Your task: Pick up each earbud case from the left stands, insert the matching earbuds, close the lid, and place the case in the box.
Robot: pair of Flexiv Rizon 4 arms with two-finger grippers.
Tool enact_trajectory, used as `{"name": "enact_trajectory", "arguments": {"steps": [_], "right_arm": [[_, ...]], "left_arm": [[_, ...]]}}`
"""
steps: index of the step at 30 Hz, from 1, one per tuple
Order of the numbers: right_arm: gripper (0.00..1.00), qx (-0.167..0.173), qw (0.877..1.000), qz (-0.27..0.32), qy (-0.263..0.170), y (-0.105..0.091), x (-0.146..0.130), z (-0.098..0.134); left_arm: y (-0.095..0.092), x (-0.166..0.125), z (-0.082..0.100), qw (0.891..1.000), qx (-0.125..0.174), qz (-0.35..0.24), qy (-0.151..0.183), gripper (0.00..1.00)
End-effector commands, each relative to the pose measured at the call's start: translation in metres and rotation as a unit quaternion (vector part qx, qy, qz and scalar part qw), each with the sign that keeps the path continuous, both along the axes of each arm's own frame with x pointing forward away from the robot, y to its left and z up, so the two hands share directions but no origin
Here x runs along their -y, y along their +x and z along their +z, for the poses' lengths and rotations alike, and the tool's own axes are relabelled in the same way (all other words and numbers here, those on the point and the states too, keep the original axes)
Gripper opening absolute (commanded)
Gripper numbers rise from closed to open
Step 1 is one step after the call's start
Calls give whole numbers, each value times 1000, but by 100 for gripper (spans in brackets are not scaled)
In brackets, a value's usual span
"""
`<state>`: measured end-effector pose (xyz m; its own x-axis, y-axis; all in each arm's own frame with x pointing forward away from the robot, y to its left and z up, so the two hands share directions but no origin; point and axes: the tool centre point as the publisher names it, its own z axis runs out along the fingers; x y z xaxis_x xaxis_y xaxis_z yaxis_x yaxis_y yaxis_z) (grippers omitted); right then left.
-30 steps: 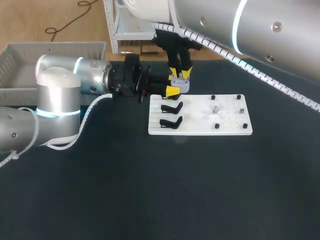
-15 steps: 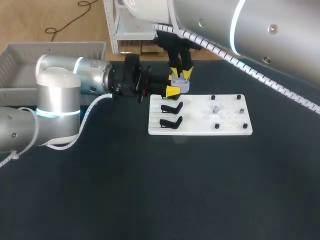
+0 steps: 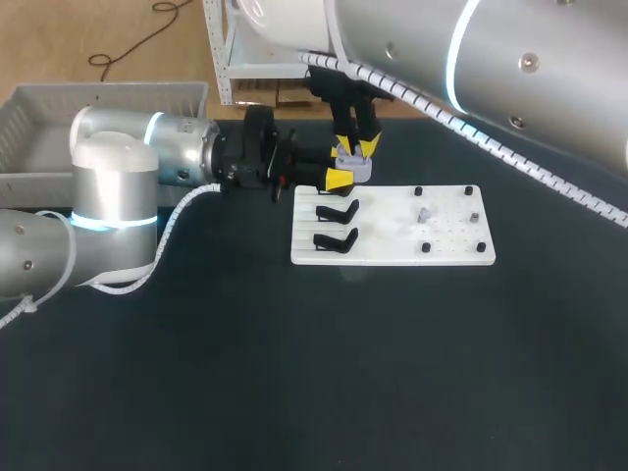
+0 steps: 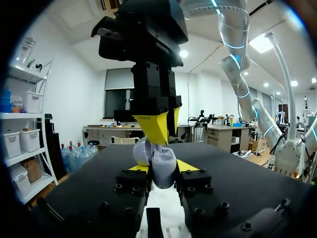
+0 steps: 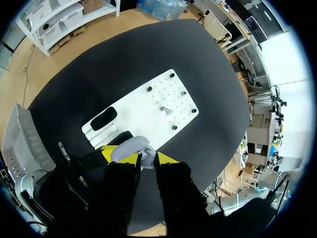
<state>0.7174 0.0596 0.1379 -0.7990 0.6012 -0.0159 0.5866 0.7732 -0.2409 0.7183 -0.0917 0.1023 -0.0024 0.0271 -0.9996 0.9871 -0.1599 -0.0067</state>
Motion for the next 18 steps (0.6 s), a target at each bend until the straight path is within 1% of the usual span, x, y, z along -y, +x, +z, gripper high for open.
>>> {"name": "enact_trajectory", "arguments": {"steps": [1, 3, 4, 5, 6, 7, 8, 9, 10, 11, 14, 16, 18], "right_arm": [[0, 1, 1000, 0, -1, -1, 1, -4], [0, -1, 1000, 1, -1, -1, 1, -6], [15, -2, 1000, 1, 0, -1, 1, -6], [36, -2, 1000, 1, 0, -2, 1, -6], [49, -2, 1000, 1, 1, -2, 1, -6], [67, 0, 1000, 0, 2, -3, 1, -6], [80, 3, 1000, 0, 4, -3, 1, -4], [91, 5, 1000, -1, 6, -4, 2, -2], [98, 8, 1000, -1, 11, -6, 2, 2], [100, 11, 1000, 0, 14, -7, 2, 5], [99, 27, 999, -1, 36, -17, 4, 22], [93, 42, 998, 1, 53, -24, 7, 34], [90, 58, 996, 7, 70, -33, 11, 44]], "left_arm": [[0, 0, 0, 1000, 0, -1, 0, 0], [0, 0, 0, 1000, 0, -1, 0, 0], [0, 0, 0, 1000, 0, -1, 0, 0], [0, 0, 0, 1000, 0, -1, 0, 0], [0, 0, 0, 1000, 0, -1, 0, 0], [0, 0, 0, 1000, 0, -1, 0, 0], [0, 0, 0, 1000, 0, -1, 0, 0], [0, 0, 0, 1000, 0, -1, 0, 0], [0, 0, 0, 1000, 0, -1, 0, 0], [0, 0, 0, 1000, 0, -1, 0, 0], [0, 0, 0, 1000, 0, -1, 0, 0], [0, 0, 0, 1000, 0, -1, 0, 0], [0, 0, 0, 1000, 0, -1, 0, 0]]}}
